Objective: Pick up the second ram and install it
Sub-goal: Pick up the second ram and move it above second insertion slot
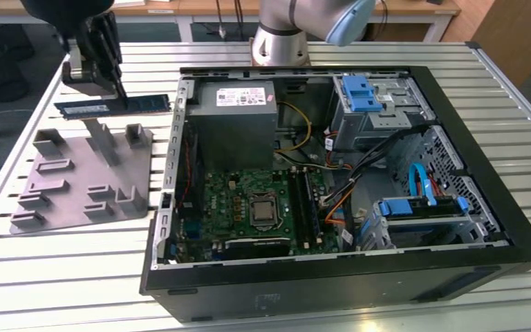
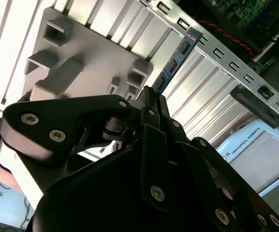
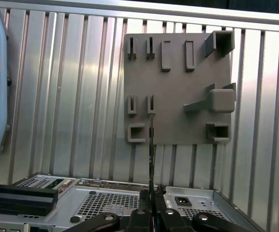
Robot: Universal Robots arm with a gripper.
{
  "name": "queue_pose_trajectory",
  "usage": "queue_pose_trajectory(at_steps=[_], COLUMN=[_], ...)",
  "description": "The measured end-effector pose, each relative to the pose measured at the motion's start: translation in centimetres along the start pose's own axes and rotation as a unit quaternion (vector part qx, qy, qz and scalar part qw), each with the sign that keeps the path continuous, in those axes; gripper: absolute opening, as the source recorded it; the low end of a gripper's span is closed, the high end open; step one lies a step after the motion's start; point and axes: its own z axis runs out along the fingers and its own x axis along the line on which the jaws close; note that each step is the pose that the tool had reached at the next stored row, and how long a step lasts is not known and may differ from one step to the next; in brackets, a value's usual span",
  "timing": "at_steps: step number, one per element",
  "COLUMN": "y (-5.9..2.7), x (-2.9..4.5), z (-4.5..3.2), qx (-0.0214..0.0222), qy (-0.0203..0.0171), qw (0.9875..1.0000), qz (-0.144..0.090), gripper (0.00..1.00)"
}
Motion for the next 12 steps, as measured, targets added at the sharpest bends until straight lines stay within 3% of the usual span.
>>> queue_pose_trajectory(at_steps=[12], y=[-4.19], x=[0.31], z=[-0.05], qx=[-0.0019], qy=[-0.0001], qw=[1.0], qz=[0.0], gripper=[0.14])
